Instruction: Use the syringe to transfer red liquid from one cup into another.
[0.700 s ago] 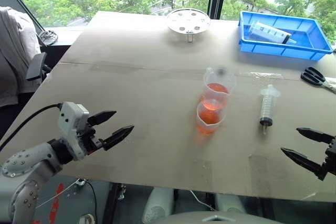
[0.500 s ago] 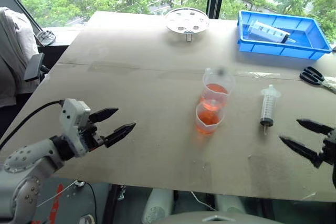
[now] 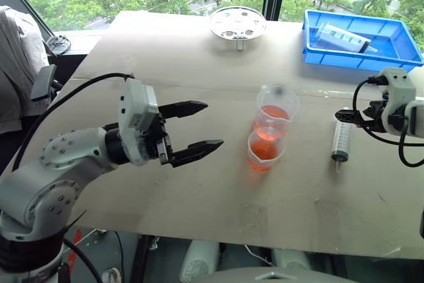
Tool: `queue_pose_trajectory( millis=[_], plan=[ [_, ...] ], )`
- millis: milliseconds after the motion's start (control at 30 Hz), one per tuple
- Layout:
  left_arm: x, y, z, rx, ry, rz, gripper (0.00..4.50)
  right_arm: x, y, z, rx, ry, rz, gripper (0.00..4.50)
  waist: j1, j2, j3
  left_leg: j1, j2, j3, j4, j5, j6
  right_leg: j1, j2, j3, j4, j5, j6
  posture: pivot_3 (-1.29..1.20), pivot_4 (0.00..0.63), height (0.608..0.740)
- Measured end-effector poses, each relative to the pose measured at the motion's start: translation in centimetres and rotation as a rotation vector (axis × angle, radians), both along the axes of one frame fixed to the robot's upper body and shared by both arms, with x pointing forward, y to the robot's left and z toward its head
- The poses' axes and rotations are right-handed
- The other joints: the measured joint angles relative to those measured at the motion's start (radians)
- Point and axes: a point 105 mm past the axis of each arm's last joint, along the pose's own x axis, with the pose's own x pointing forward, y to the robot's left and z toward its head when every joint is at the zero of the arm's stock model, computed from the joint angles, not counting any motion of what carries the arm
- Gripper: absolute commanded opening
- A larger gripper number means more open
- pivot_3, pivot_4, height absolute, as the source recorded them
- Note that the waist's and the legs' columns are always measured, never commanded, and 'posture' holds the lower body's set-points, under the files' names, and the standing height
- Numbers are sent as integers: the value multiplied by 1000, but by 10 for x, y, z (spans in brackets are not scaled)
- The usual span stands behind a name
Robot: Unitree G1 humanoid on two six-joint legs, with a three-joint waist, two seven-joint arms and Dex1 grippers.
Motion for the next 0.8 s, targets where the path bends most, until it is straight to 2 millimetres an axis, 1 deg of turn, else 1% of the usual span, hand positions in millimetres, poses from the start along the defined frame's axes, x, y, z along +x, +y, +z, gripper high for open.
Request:
queue_pose_trajectory(
  millis=[133, 167, 233, 267, 300, 333, 367, 400, 633, 700, 800],
  plan=[
    [0, -2, 0, -2, 0, 14, 4470, 8, -5, -20, 24, 128, -65, 4373, -7, 0, 0, -1, 0, 3, 1, 0, 0, -2, 0, 0, 1, 0, 0, 0, 150, 740],
    [-1, -2, -1, -4, 3, 20, 4500, 9, -5, -25, 15, 163, -75, 4141, -10, 0, 0, -1, 0, 3, 1, 0, 1, -2, 1, 0, 2, 0, 0, 0, 150, 740],
    [-2, -3, -3, -11, 10, 24, 4500, 10, -6, -32, -3, 211, -84, 3573, -15, 0, 0, 0, 0, 3, 1, 0, 1, -2, 1, 0, 3, 0, 0, 0, 150, 740],
    [-2, -3, -4, -16, 16, 26, 4500, 10, -5, -35, -5, 227, -85, 3194, -17, 0, 0, 0, 0, 3, 1, 0, 1, -2, 1, 0, 4, 0, 0, 0, 150, 740],
    [-3, -4, -4, -22, 20, 30, 4500, 11, -4, -38, -4, 250, -90, 2553, -20, 0, 0, 0, 0, 3, 2, 0, 1, -2, 2, 0, 5, 0, 1, 0, 150, 740],
    [-3, -4, -5, -25, 21, 32, 4500, 11, -5, -38, -7, 254, -92, 2287, -21, 0, 0, 0, 0, 2, 2, 0, 1, -2, 2, 0, 5, 0, 1, 0, 150, 740],
    [-4, -5, -5, -28, 23, 32, 4500, 12, -5, -37, -15, 260, -93, 1800, -22, 0, 0, 1, 0, 3, 2, 0, 1, -2, 2, 0, 6, 0, 1, 0, 150, 740],
    [-5, -5, -6, -32, 27, 35, 4500, 13, -4, -37, -25, 264, -89, 1523, -24, 0, 0, 1, 0, 3, 2, 0, 1, -2, 2, 0, 7, 0, 1, 0, 150, 740],
    [-5, -5, -9, -47, 41, 65, 4500, 16, -1, -37, -34, 298, -65, 1497, -26, 0, 0, 4, 1, 3, 4, 0, 1, -2, 3, 1, 13, 0, 0, 0, 150, 740],
    [-5, -5, -9, -59, 49, 67, 4500, 15, 1, -35, -56, 294, -13, 1497, -27, 0, 0, 4, 1, 3, 5, 0, 1, -2, 3, 2, 14, 0, 0, 0, 150, 740],
    [-5, -4, -10, -65, 53, 76, 4500, 15, 6, -24, -53, 188, 129, 1497, -25, 1, 1, 4, 1, 3, 5, 0, 1, -2, 2, 1, 14, 0, 1, 0, 150, 740]
  ],
)
